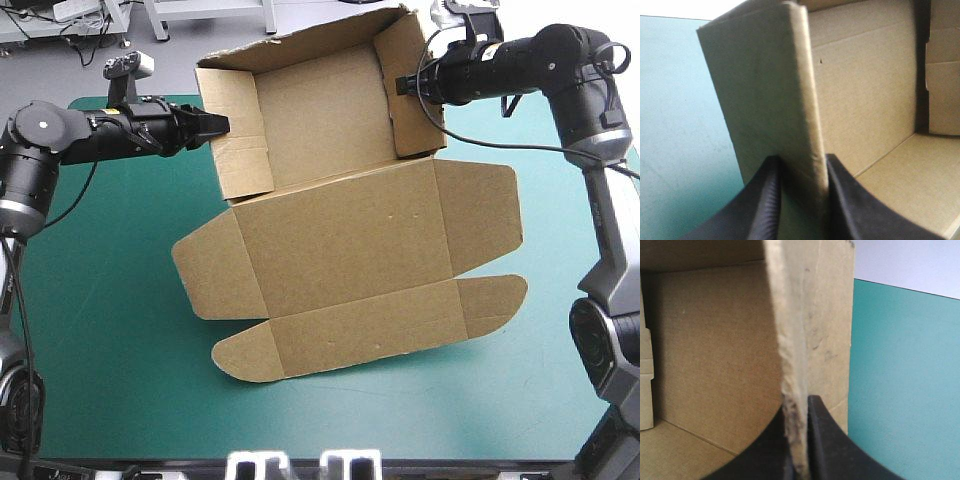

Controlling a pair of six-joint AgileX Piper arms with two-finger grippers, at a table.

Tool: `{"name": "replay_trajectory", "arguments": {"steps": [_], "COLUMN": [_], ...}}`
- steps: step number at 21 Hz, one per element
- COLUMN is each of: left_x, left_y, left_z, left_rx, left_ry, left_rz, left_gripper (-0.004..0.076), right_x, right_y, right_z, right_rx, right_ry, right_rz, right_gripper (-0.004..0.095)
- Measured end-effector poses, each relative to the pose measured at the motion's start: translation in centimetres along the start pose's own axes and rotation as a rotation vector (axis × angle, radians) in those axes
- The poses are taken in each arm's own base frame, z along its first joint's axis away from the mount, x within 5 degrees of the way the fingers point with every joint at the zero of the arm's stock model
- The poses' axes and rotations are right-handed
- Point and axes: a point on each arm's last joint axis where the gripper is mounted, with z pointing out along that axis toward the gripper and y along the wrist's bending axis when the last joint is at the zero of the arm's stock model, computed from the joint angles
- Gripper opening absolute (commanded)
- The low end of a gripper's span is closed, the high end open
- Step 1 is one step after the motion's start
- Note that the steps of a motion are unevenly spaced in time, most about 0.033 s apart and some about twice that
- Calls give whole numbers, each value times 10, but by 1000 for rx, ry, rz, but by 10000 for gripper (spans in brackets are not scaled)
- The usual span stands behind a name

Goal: Fold the box

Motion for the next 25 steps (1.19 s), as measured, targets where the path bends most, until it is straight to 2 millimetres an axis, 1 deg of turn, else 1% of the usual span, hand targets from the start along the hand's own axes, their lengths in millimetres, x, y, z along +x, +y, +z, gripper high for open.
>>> {"name": "replay_trajectory", "arguments": {"steps": [2,4,5,6,7,8,9,10,11,13,15,17,18,20,25], "left_x": [1,2,1,-1,-4,-5,-7,-6,-5,1,11,21,26,35,58], "left_y": [-1,-10,-21,-27,-42,-47,-60,-67,-73,-69,-54,-39,-32,-18,5], "left_z": [3,8,11,11,10,9,7,6,3,10,29,56,71,95,130], "left_rx": [-25,-29,-30,-35,-66,-95,-129,-179,-254,-338,-398,-426,-429,-438,-458], "left_ry": [3,10,20,23,33,41,46,60,88,176,304,413,448,509,619], "left_rz": [20,54,92,117,172,204,240,270,288,284,245,196,171,130,56], "left_gripper": [-10,-10,-10,-10,-10,-10,-10,-10,-10,-10,-10,-10,-10,-10,-10], "right_x": [0,1,4,5,7,9,10,11,14,23,42,65,78,102,143], "right_y": [1,1,-1,-2,-4,-4,-1,5,17,27,28,21,17,8,-6], "right_z": [-3,-7,-10,-12,-14,-14,-16,-15,-13,-2,18,38,46,63,95], "right_rx": [10,32,61,74,117,136,164,172,178,193,213,229,239,254,261], "right_ry": [-1,15,44,56,85,98,110,113,125,171,263,366,414,494,589], "right_rz": [4,9,13,16,20,18,14,4,-17,-33,-20,5,18,44,81], "right_gripper": [-3,-3,-3,-3,-3,-3,-3,-3,-3,-4,-4,-4,-5,-5,-5]}}
